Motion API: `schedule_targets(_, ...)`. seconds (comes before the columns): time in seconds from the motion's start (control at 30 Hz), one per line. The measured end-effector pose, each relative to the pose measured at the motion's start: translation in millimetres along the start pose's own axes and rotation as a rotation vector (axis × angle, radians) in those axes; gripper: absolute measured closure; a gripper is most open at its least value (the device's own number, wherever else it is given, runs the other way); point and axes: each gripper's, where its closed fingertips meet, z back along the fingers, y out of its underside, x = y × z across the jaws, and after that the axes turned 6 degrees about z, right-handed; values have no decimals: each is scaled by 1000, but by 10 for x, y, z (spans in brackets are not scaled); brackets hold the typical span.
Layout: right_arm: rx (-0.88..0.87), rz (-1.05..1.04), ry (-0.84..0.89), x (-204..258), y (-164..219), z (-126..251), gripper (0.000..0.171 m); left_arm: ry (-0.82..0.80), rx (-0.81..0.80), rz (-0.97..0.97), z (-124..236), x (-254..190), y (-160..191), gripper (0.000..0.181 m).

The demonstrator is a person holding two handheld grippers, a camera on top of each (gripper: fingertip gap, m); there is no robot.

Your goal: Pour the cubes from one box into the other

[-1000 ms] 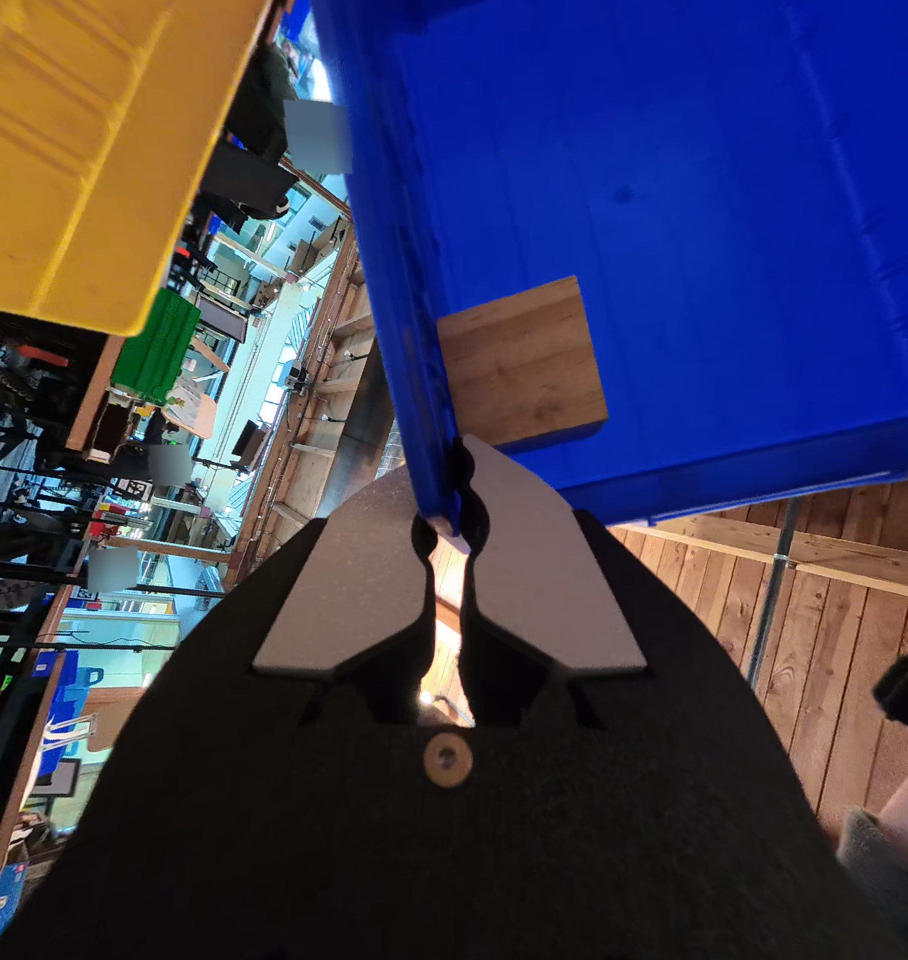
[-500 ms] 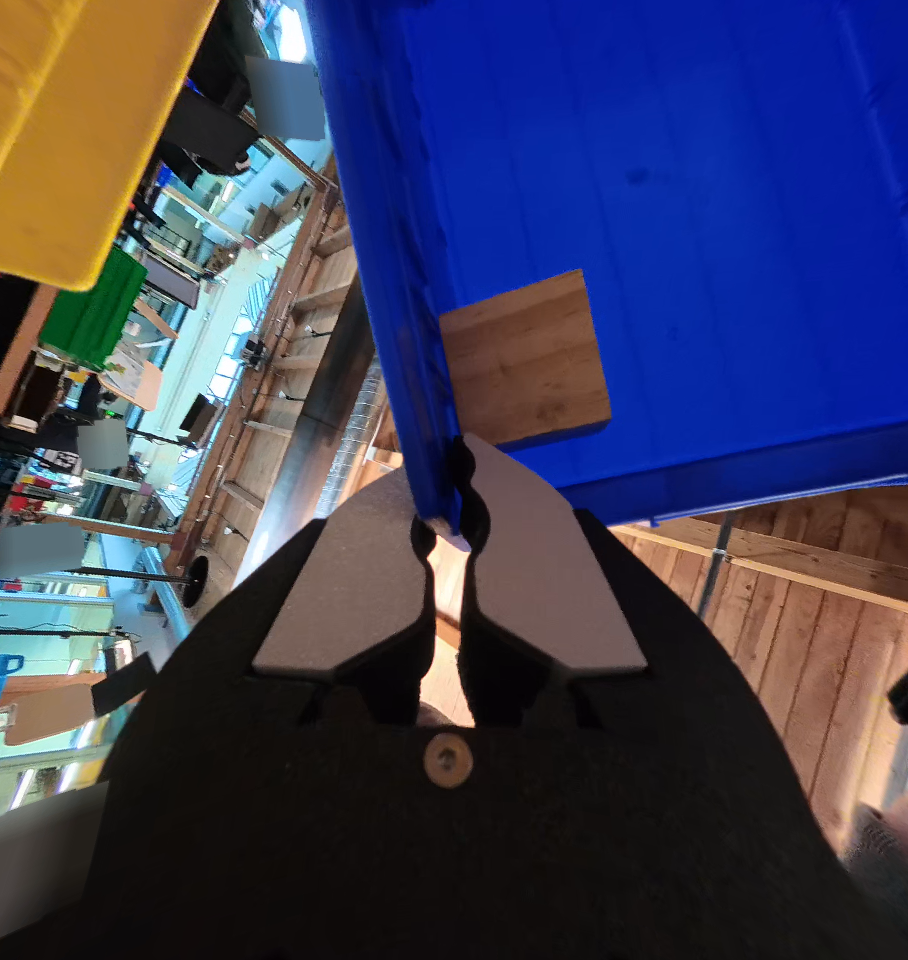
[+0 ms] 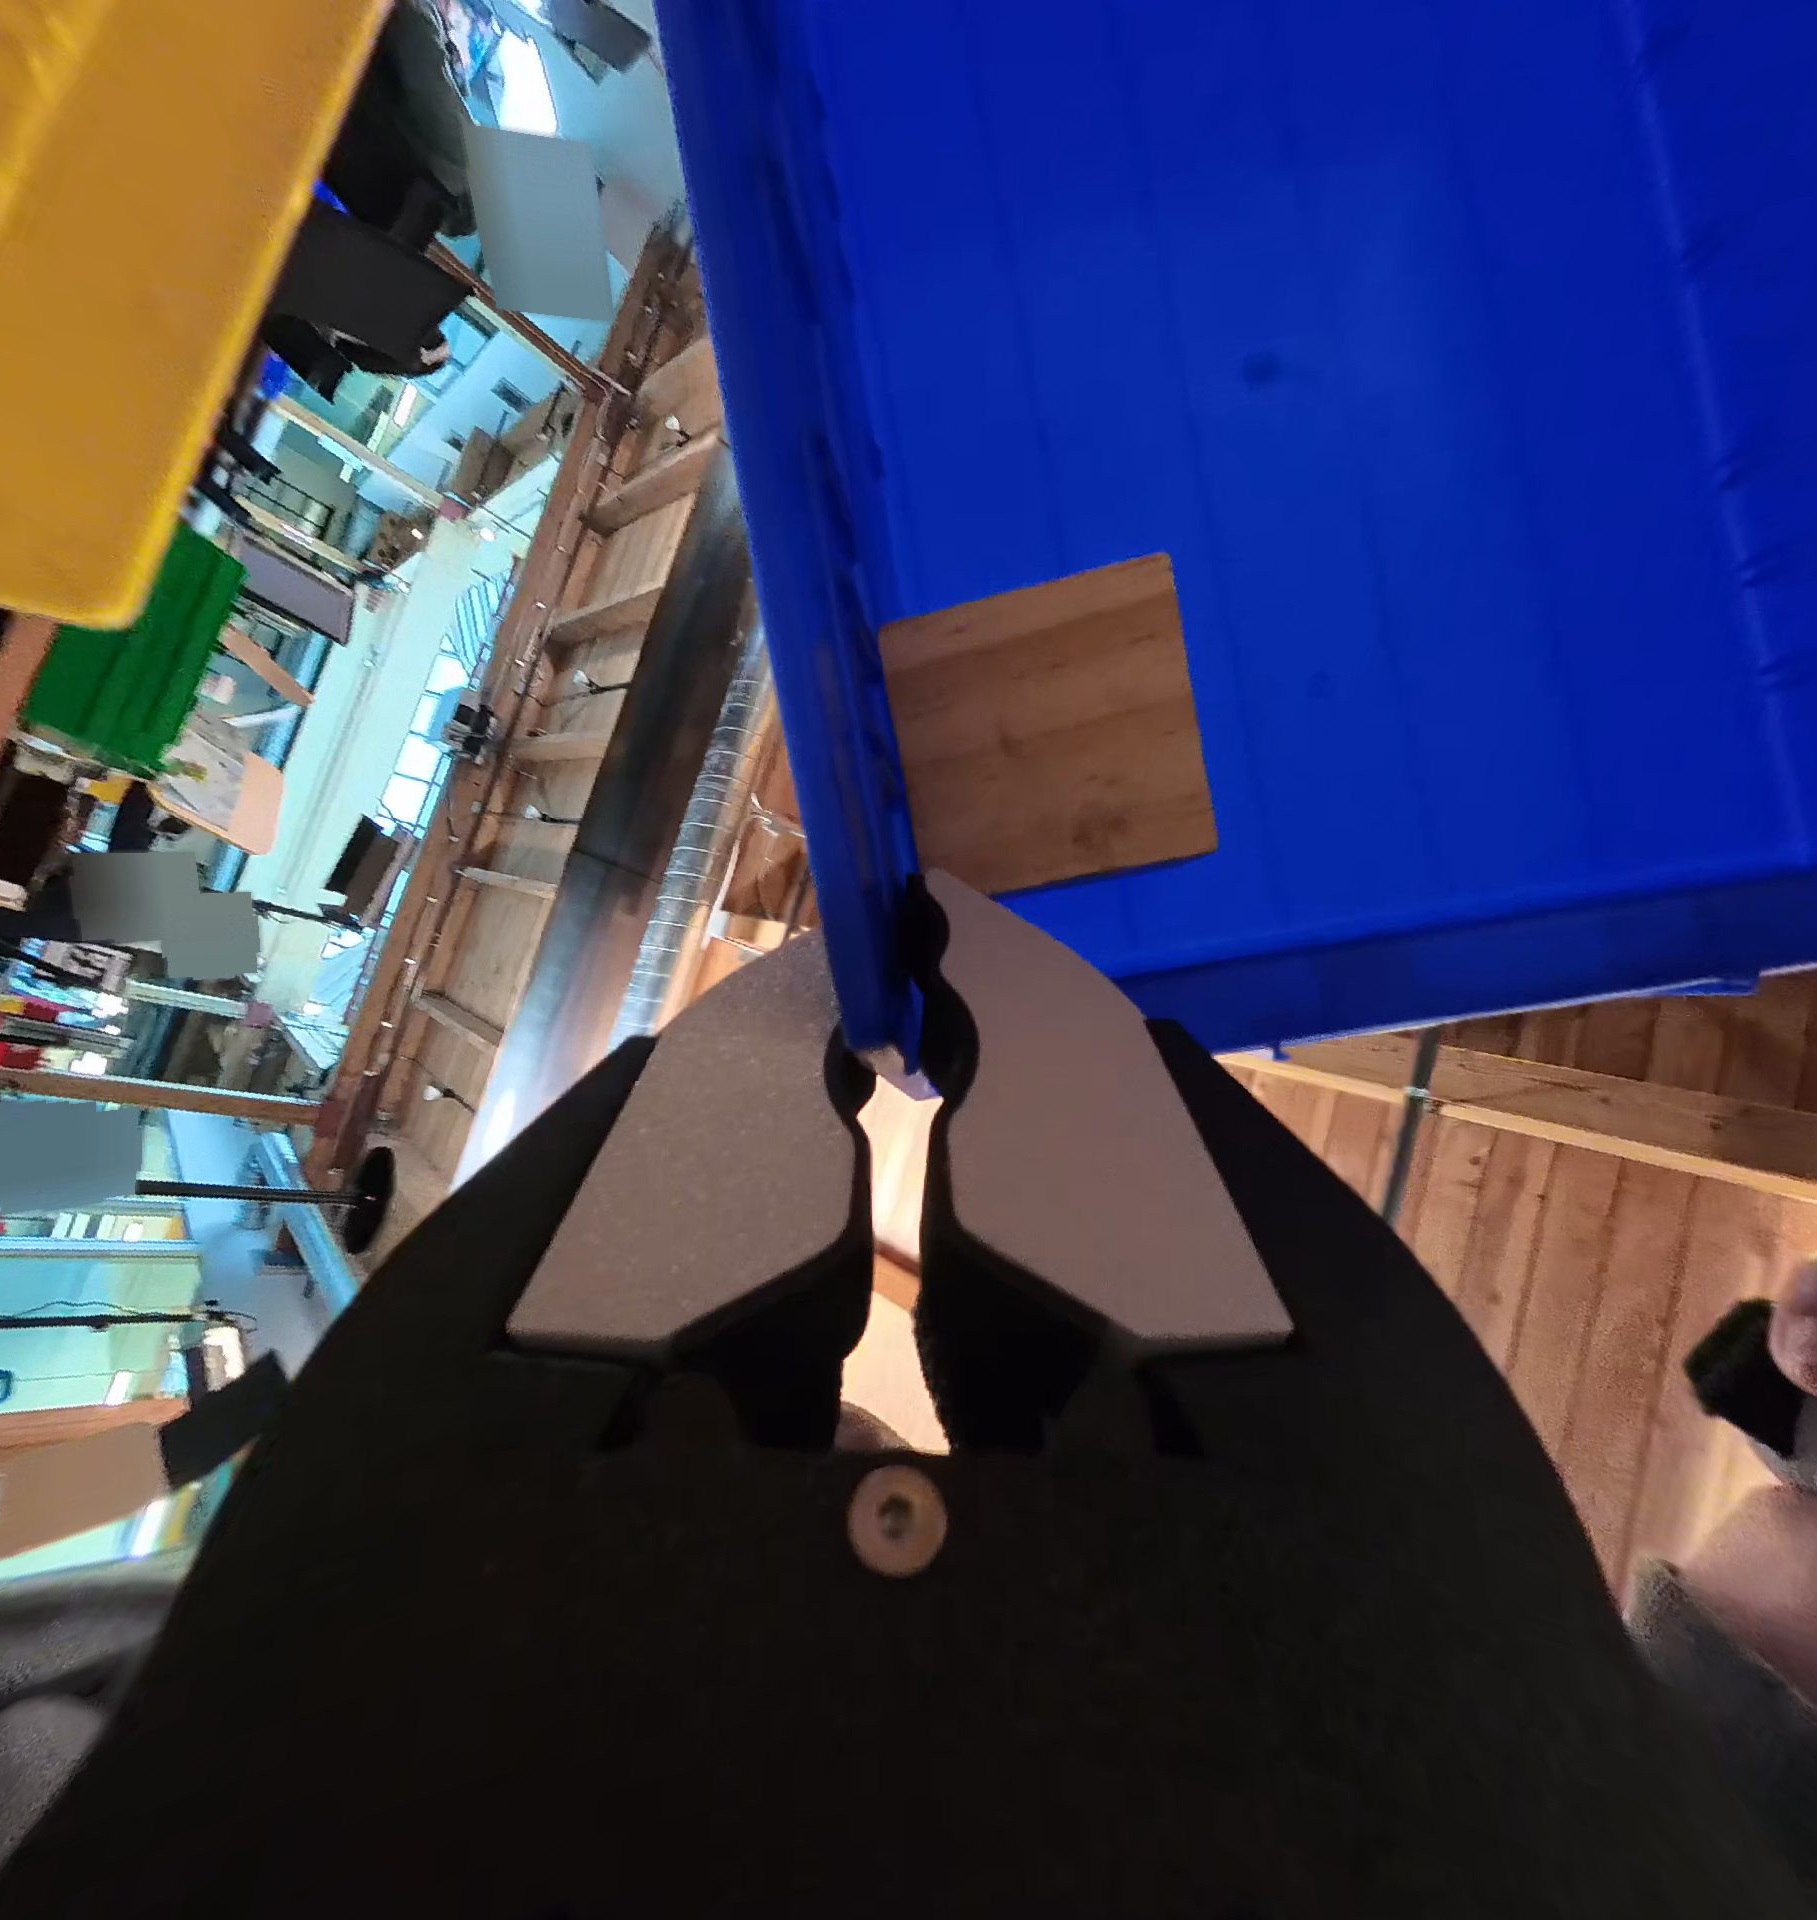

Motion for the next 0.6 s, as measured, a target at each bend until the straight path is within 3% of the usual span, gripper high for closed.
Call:
schedule_targets(0.37,-59,-496,-94,209,562,-2,167,-309,7,-402,429,77,-342,179)
schedule_targets(0.6,-74,-986,-96,716,996,99,168,-570,31,-878,764,-71,-657,178)
